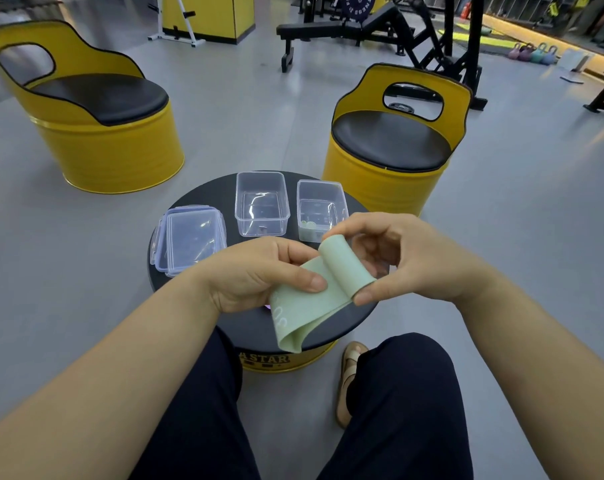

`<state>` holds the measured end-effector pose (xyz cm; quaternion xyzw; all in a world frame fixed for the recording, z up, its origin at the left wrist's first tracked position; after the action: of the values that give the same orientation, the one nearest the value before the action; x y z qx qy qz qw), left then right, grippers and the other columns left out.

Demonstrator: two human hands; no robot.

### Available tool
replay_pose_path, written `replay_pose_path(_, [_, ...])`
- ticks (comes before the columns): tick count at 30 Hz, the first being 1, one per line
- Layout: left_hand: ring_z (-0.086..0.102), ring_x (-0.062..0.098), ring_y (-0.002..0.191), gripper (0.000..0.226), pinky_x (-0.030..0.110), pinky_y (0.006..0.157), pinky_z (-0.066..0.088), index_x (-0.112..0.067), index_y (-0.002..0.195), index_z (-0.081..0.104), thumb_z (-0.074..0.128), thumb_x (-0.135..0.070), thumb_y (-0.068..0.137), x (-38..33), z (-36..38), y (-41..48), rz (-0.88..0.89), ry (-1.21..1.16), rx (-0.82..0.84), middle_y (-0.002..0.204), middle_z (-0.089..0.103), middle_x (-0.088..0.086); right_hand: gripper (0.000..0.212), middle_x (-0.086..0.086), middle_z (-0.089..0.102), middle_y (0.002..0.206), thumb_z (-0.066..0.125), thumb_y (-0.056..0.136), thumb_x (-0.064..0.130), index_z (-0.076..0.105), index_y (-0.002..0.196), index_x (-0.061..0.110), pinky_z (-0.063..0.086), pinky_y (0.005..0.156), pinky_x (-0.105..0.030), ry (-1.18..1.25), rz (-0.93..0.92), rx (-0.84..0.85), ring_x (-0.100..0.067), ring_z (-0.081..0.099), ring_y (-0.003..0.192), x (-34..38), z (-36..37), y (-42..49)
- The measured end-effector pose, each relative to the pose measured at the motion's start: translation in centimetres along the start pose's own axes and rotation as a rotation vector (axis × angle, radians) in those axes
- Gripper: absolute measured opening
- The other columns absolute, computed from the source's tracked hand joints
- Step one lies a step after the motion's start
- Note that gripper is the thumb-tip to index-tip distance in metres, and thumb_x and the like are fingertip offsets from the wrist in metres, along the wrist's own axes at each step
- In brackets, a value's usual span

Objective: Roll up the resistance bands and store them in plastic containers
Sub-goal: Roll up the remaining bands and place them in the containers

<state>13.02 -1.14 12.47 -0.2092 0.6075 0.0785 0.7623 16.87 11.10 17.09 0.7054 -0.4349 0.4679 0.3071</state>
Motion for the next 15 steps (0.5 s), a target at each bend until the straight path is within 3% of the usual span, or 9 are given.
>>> replay_pose_path(3, [0.066,0.01,0.066,0.023,0.021,0.063,0.052,-0.018,0.079,0.077,0.06,-0.005,0.07,0.15,0.03,0.04,0.008,-0.014,0.001,0.075,0.071,-0.001,0.055,0.001,0.056,0.072,0.086,0.056,0.018,0.064,0.106,0.026,0.043,0.058,-0.016,-0.078,-0.008,-0.017,-0.01,0.046,0.06,0.19,-0.21,0.04])
replay_pose_path(6, [0.064,0.012,0.066,0.021,0.024,0.064,0.048,-0.017,0.08,0.076,0.071,-0.012,0.061,0.5,-0.15,0.19,0.008,-0.003,-0.022,0.075,0.07,0.0,0.056,-0.004,0.057,0.081,0.084,0.056,0.031,0.062,0.107,0.031,0.047,0.06,-0.03,-0.183,-0.02,-0.038,-0.015,0.048,0.065,0.45,-0.29,0.31])
replay_pose_path(8, [0.062,0.014,0.065,0.025,0.028,0.065,0.044,-0.014,0.08,0.076,0.073,-0.02,0.056,0.78,-0.44,0.32,0.003,-0.002,-0.059,0.075,0.069,0.002,0.055,0.005,0.057,0.082,0.082,0.056,0.036,0.061,0.106,0.034,0.047,0.063,-0.038,-0.237,-0.027,-0.04,-0.018,0.049,0.069,0.61,-0.37,0.38])
replay_pose_path(11, [0.063,0.016,0.066,0.031,0.028,0.065,0.045,-0.013,0.081,0.075,0.078,-0.026,0.053,0.88,-0.5,0.51,0.005,-0.012,-0.083,0.076,0.069,0.004,0.056,0.021,0.057,0.084,0.085,0.056,0.031,0.06,0.106,0.034,0.047,0.064,-0.035,-0.291,-0.008,-0.047,-0.012,0.049,0.071,0.52,-0.61,0.35])
replay_pose_path(15, [0.068,0.016,0.077,0.061,0.026,0.068,0.053,-0.015,0.085,0.077,0.084,-0.059,0.043,1.03,-0.28,0.69,0.024,-0.065,-0.114,0.086,0.072,0.004,0.056,0.015,0.058,0.094,0.084,0.058,0.027,0.062,0.11,0.029,0.047,0.066,-0.03,-0.375,0.037,-0.033,-0.016,0.051,0.076,-0.01,-0.69,0.38])
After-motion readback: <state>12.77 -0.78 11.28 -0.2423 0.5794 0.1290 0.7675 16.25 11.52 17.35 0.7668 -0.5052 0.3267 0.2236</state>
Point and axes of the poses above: each hand's wrist, its own y-axis towards the middle knuckle, its own z-axis out of the palm, x = y × z, the point moved 6 cm from there along y, towards the middle knuckle
